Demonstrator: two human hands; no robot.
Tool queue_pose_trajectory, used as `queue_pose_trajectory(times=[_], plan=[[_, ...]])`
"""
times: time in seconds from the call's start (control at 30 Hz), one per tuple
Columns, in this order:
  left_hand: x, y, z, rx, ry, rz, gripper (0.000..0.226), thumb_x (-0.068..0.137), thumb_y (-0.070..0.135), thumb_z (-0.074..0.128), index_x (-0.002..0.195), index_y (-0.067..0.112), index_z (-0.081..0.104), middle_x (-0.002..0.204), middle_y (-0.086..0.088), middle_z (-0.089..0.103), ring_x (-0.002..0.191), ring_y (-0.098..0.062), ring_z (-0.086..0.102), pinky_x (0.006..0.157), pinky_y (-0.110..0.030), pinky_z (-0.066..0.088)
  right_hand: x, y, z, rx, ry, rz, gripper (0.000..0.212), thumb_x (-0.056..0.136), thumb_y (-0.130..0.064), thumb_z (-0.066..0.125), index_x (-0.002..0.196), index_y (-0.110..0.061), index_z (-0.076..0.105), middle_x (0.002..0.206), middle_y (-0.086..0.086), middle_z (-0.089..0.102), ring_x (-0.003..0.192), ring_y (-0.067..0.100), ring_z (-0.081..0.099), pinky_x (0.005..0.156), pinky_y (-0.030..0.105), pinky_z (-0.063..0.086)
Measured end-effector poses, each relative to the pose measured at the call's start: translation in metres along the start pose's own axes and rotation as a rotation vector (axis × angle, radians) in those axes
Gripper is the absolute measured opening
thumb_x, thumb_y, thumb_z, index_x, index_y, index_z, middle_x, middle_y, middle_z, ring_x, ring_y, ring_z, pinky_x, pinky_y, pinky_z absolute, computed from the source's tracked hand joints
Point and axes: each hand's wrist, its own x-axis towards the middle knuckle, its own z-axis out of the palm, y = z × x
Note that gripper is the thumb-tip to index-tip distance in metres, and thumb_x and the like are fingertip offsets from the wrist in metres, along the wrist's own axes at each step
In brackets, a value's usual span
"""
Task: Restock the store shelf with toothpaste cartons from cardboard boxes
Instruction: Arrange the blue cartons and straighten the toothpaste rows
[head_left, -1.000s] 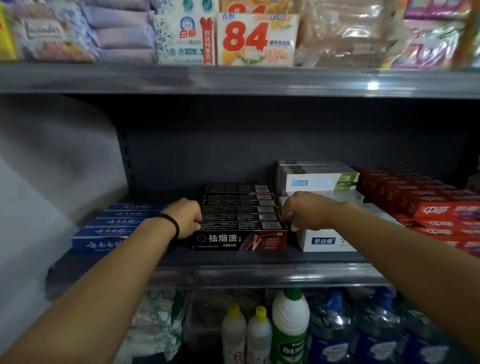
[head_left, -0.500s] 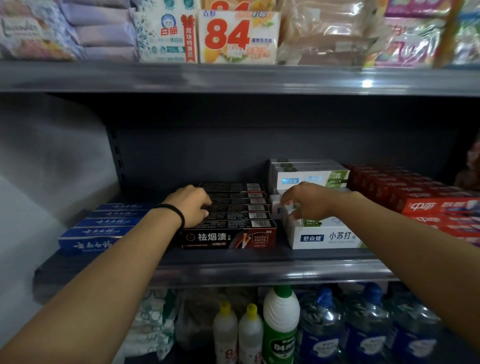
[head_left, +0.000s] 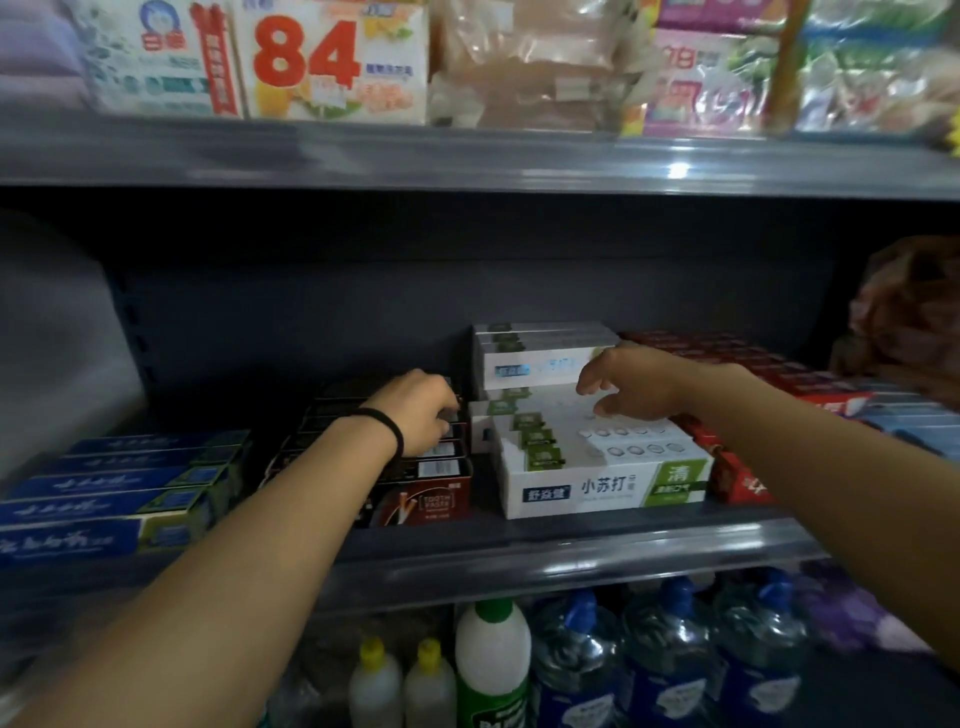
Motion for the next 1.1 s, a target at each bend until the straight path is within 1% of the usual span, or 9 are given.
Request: queue_pose_trajectory(times=[0.2,0.33,0.47,0.63,0.7,0.77,0.93,1.03,1.1], plan=[[0.035,0.033,0.003,-0.019,-0.039,0.041,0.025,0.091,0.012,0.057,0.111,0.017,0.070,0.110,-0.004,0.065,0.087,-0.016,0.057,0.074,-0.026,0.046,-0.016,0.050,-0.005,-0.008,0.002,0.067,0.036,0.090,-0.017,0.065,0.125,-0.019,0.060,0.129,0.000,0.059,0.115,0.017,0.056,0.095,0.027,0.043],[0.059,0.046,0.009,0.029,-0.064,0.010,0.024,0.090,0.014,0.058,0.110,0.019,0.070,0.114,-0.001,0.066,0.095,-0.018,0.062,0.082,-0.027,0.051,-0.015,0.079,-0.002,-0.041,-0.018,0.079,0.033,0.090,-0.016,0.065,0.123,-0.017,0.062,0.127,0.000,0.058,0.114,0.020,0.055,0.095,0.031,0.044],[0.081,0.056,0.017,0.052,-0.104,-0.006,0.024,0.089,0.009,0.057,0.107,0.016,0.071,0.108,-0.002,0.066,0.091,-0.018,0.061,0.075,-0.022,0.048,-0.004,0.102,0.006,-0.025,-0.020,0.055,0.028,0.086,-0.015,0.068,0.114,-0.018,0.065,0.120,-0.001,0.063,0.109,0.020,0.058,0.095,0.040,0.048],[0.098,0.050,0.029,0.109,-0.130,-0.046,0.024,0.087,0.010,0.060,0.108,0.017,0.070,0.116,-0.002,0.063,0.100,-0.021,0.061,0.087,-0.030,0.052,0.016,0.113,0.020,0.050,-0.020,0.010,0.019,0.090,-0.011,0.060,0.107,-0.015,0.067,0.111,-0.001,0.065,0.104,0.020,0.060,0.092,0.039,0.050],[0.101,0.046,0.032,0.164,-0.152,-0.054,0.014,0.088,0.010,0.057,0.085,0.018,0.068,0.101,-0.004,0.063,0.091,-0.022,0.062,0.079,-0.032,0.052,0.022,0.113,0.025,0.066,-0.039,-0.009,0.019,0.091,-0.008,0.056,0.106,-0.013,0.067,0.109,0.000,0.064,0.103,0.020,0.060,0.092,0.039,0.050],[0.103,0.043,0.034,0.184,-0.141,-0.065,0.031,0.088,0.009,0.053,0.059,0.021,0.050,0.082,-0.003,0.058,0.077,-0.023,0.058,0.067,-0.030,0.046,0.027,0.113,0.028,0.068,-0.054,-0.026,0.029,0.093,-0.006,0.052,0.117,-0.015,0.066,0.120,0.001,0.062,0.109,0.018,0.058,0.091,0.030,0.048],[0.111,0.033,0.042,0.144,-0.106,-0.074,0.043,0.083,0.005,0.058,0.046,0.017,0.040,0.056,0.004,0.044,0.057,-0.017,0.046,0.053,-0.024,0.033,0.035,0.118,0.034,0.088,-0.044,-0.046,0.039,0.094,-0.003,0.049,0.126,-0.021,0.063,0.132,0.000,0.056,0.118,0.016,0.053,0.085,0.018,0.037],[0.113,0.035,0.047,0.117,-0.093,-0.061,0.036,0.083,0.004,0.061,0.049,0.013,0.052,0.058,0.005,0.050,0.057,-0.013,0.049,0.053,-0.020,0.035,0.036,0.124,0.038,0.091,-0.054,-0.044,0.037,0.094,-0.005,0.050,0.125,-0.022,0.064,0.132,-0.001,0.056,0.118,0.016,0.053,0.087,0.020,0.039],[0.115,0.036,0.049,0.108,-0.097,-0.042,0.018,0.083,0.004,0.060,0.066,0.008,0.068,0.071,0.001,0.062,0.069,-0.016,0.059,0.063,-0.023,0.046,0.036,0.128,0.039,0.081,-0.068,-0.039,0.036,0.095,-0.007,0.050,0.124,-0.024,0.064,0.134,-0.003,0.056,0.118,0.016,0.053,0.092,0.022,0.041]])
